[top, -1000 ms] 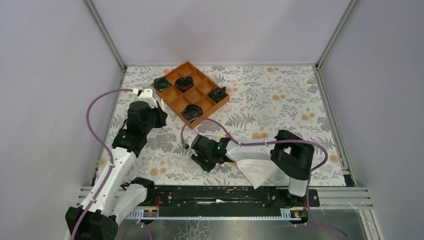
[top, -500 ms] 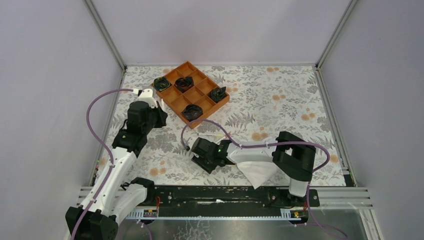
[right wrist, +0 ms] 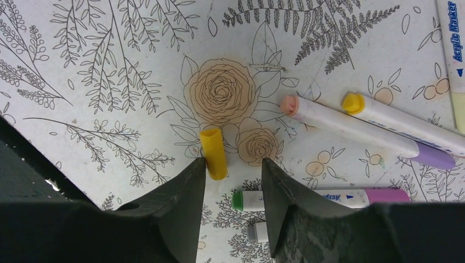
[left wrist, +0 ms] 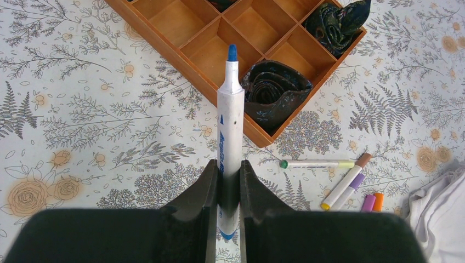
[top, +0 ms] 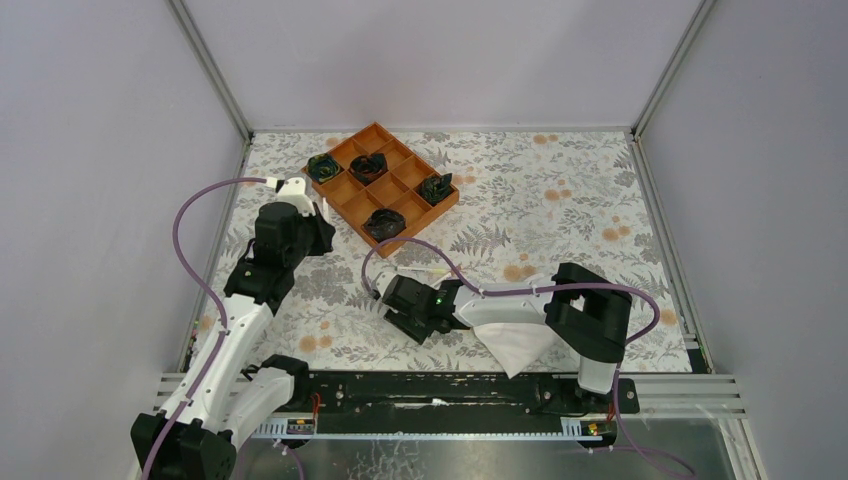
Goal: Insert the pens into the pen caps
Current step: Insert the pen cap onto the pen.
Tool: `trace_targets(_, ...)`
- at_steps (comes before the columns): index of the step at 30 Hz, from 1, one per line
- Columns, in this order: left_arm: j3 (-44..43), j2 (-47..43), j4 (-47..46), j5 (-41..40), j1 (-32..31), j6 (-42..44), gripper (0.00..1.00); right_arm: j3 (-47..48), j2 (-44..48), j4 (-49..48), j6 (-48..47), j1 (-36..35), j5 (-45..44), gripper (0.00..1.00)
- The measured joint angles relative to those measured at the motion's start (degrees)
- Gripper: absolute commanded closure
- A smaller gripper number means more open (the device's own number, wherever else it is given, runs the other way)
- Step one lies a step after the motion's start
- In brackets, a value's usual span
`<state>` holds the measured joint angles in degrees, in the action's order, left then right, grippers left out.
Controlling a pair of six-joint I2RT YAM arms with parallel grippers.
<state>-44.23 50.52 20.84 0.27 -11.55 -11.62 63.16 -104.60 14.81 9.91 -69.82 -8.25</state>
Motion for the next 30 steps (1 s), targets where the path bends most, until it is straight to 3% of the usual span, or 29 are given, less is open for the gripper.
trace_targets(30, 0.0, 0.0, 0.0, 0.4, 0.0, 0.0, 1.0, -0.5, 0.5, 0.7, -0.5, 0.0, -3.1, 0.49)
